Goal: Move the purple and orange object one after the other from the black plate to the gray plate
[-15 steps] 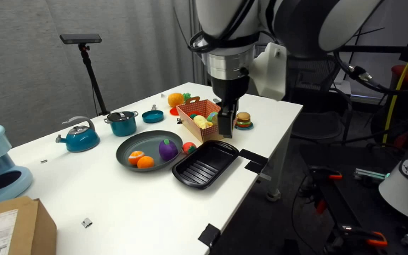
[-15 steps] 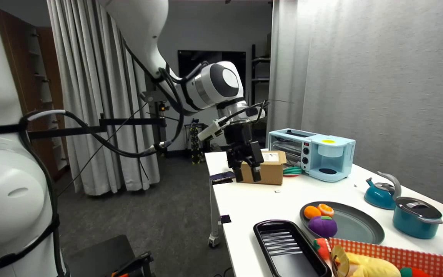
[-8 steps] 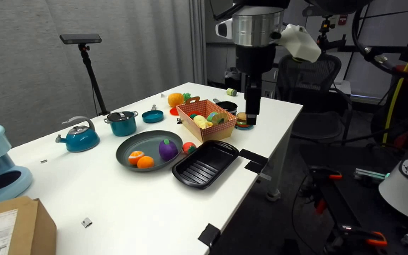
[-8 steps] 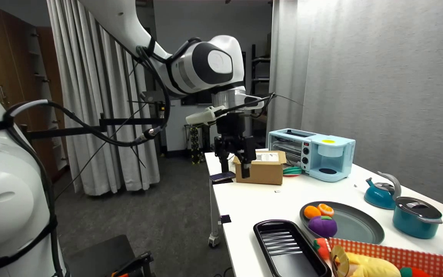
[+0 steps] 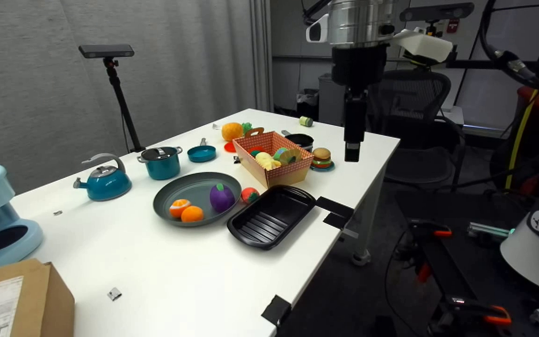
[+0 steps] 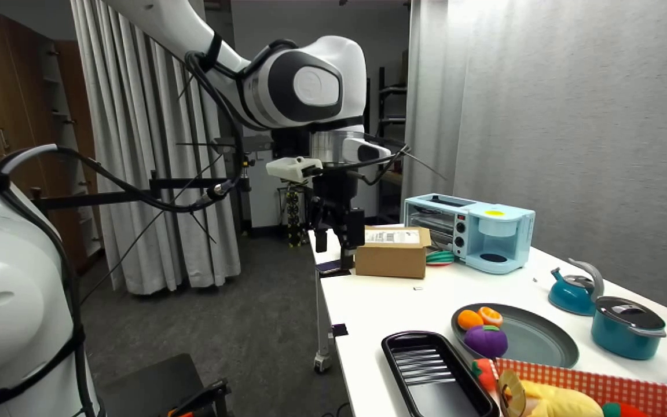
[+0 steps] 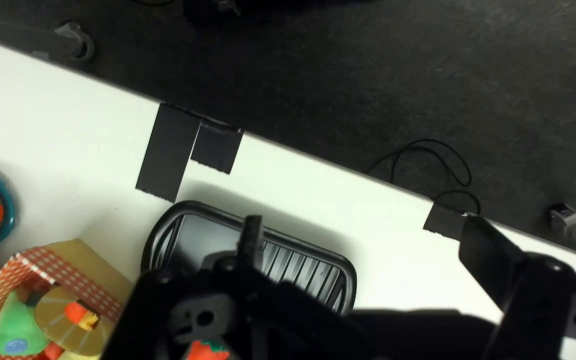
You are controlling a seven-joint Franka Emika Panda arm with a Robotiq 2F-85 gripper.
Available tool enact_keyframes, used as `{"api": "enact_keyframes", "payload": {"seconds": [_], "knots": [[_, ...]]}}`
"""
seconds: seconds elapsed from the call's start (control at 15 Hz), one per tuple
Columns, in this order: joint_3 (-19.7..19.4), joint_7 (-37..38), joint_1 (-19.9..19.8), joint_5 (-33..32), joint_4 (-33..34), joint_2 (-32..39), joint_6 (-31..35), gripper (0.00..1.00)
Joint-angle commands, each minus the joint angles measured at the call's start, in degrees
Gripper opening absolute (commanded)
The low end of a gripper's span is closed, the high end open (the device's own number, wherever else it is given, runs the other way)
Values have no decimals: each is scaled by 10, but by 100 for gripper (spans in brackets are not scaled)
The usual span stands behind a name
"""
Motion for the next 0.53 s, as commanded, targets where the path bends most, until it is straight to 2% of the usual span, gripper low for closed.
{"api": "enact_keyframes", "payload": {"seconds": [0.0, 0.13, 0.47], "knots": [[16, -1, -18, 15, 0, -1, -18, 100], [15, 5, -21, 19, 0, -1, -38, 100], [15, 7, -22, 19, 0, -1, -40, 100]]}}
